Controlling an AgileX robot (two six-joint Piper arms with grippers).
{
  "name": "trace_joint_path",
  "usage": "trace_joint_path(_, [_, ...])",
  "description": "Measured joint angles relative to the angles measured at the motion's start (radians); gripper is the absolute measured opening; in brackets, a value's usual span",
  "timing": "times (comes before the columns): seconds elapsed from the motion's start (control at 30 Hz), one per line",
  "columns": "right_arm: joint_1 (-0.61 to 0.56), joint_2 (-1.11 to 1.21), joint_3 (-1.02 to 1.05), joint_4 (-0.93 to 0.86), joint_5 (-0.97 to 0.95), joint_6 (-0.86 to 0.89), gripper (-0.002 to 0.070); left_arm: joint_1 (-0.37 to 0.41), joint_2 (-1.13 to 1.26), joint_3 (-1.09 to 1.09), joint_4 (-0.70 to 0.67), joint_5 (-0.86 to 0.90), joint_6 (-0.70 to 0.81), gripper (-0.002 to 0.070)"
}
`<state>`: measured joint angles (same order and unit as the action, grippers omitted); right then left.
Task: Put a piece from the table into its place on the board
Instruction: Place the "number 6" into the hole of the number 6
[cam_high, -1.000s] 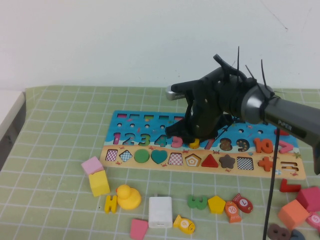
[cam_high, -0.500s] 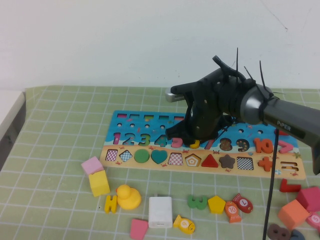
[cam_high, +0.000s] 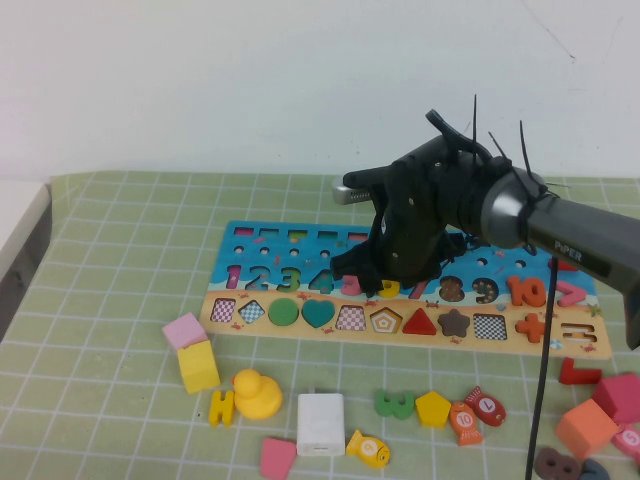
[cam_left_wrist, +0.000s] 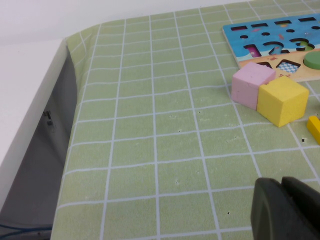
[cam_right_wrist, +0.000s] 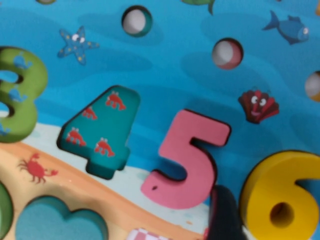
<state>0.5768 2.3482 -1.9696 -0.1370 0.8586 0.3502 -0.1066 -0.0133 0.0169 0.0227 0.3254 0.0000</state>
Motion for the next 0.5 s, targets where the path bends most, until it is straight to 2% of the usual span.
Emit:
trace_joint_path(0.37, [0.000,-0.010,-0.096,0.000,0.097,-0.024,0.0401,0.000,0.000,0.000,0.000,0.000,0.000,-0.0002])
trace_joint_path(0.5, [0.000,-0.018,-0.170,0.002,0.114,-0.056,0.0327,0.000,0.000,0.000,0.000,0.000,0.000,-0.0002])
